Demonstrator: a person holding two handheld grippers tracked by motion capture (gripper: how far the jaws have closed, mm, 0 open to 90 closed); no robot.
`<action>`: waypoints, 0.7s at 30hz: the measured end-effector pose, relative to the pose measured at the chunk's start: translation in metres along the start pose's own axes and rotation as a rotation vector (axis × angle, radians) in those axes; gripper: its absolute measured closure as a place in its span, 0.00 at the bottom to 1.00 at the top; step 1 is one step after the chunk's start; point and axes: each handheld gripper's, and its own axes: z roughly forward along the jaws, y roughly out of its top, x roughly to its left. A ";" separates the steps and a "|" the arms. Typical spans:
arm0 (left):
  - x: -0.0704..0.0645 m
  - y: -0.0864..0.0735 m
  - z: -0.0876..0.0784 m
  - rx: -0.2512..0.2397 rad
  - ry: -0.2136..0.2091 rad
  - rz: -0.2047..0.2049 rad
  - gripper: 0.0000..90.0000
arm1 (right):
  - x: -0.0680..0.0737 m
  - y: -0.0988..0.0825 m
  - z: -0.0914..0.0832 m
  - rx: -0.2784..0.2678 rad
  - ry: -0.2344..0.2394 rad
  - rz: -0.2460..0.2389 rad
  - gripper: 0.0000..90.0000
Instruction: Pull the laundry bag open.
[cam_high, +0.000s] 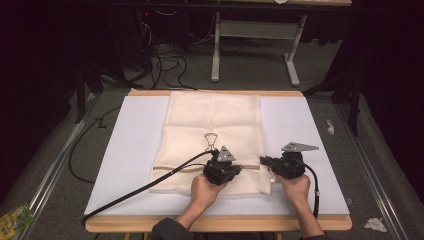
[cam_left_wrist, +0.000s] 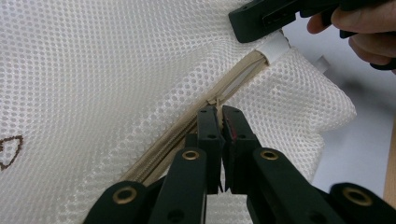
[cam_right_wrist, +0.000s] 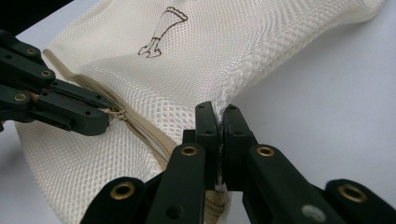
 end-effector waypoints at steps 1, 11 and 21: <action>0.001 -0.001 -0.001 0.001 0.000 -0.002 0.97 | -0.001 0.000 0.000 0.001 -0.005 -0.002 0.99; 0.006 -0.005 -0.006 -0.009 0.003 -0.020 0.97 | -0.002 0.000 0.000 0.002 -0.008 0.008 0.99; 0.009 -0.009 -0.013 -0.011 0.018 -0.021 0.97 | -0.003 -0.001 0.000 0.004 -0.015 0.007 0.99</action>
